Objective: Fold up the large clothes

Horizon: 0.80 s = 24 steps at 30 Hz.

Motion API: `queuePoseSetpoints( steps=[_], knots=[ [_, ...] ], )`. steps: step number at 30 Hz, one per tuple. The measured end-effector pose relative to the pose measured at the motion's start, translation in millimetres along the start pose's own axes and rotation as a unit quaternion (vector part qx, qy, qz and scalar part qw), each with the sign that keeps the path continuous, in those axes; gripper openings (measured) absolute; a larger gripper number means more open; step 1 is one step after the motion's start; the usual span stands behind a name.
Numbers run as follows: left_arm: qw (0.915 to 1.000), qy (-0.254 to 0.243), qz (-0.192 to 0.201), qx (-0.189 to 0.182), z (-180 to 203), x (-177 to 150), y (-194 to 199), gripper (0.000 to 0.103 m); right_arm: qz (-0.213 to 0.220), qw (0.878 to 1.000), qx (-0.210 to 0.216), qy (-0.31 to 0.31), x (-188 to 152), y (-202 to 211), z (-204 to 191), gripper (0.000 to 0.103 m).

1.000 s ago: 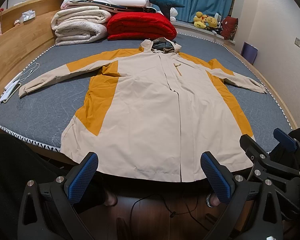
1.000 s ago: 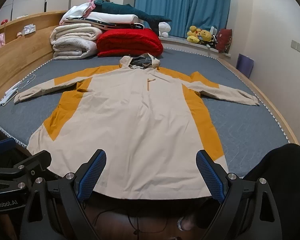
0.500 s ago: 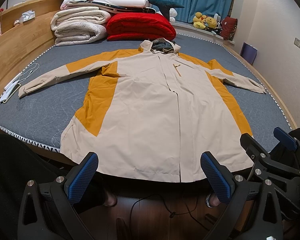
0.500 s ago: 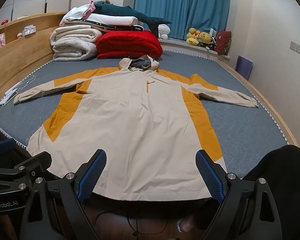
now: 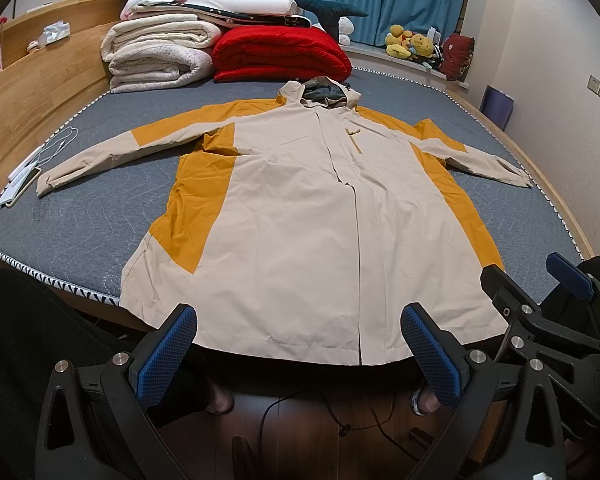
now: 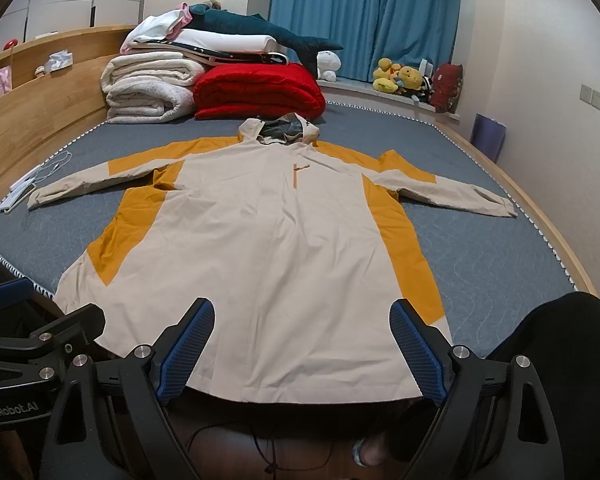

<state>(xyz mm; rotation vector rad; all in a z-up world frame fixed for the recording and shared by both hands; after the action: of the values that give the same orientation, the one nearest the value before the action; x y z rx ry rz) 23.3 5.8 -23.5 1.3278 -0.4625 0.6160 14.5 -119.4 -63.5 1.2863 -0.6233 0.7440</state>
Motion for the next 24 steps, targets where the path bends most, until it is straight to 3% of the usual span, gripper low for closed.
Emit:
queuePoseSetpoints(
  steps=[11, 14, 19, 22, 24],
  knots=[
    [0.9999, -0.008, 0.007, -0.001, 5.0, 6.4, 3.0, 0.095, 0.004, 1.000, 0.001, 0.001, 3.1, 1.5, -0.5, 0.087],
    [0.9996, -0.021, 0.019, -0.003, 9.9, 14.4, 8.3, 0.083, 0.009, 1.000, 0.003, -0.001, 6.3, 2.6, -2.8, 0.086],
    [0.9982, -0.044, 0.037, -0.016, 16.7, 27.4, 19.6, 0.047, 0.026, 1.000, 0.008, -0.014, 15.6, 6.9, -0.6, 0.083],
    [0.9975, -0.050, 0.046, -0.020, 19.0, 37.4, 26.2, 0.037, 0.031, 0.999, 0.020, -0.020, 18.3, 8.9, 1.5, 0.083],
    [0.9965, -0.055, 0.059, -0.022, 19.3, 42.9, 33.0, 0.037, 0.039, 0.999, 0.023, -0.024, 23.3, 10.5, 6.0, 0.083]
  ],
)
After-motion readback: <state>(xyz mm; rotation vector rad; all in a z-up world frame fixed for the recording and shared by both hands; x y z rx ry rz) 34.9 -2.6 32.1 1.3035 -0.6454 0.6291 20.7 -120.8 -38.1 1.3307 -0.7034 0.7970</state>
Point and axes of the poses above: each gripper's, at about its wrist camera, not at the fingertips, and y roughly against the way its jaws point, z to its right, x to its top, the point moved 3 cm from there along -y, roughly the way its jaws point, and after that the axes turned 7 degrees about -x, right-handed, at the moved point
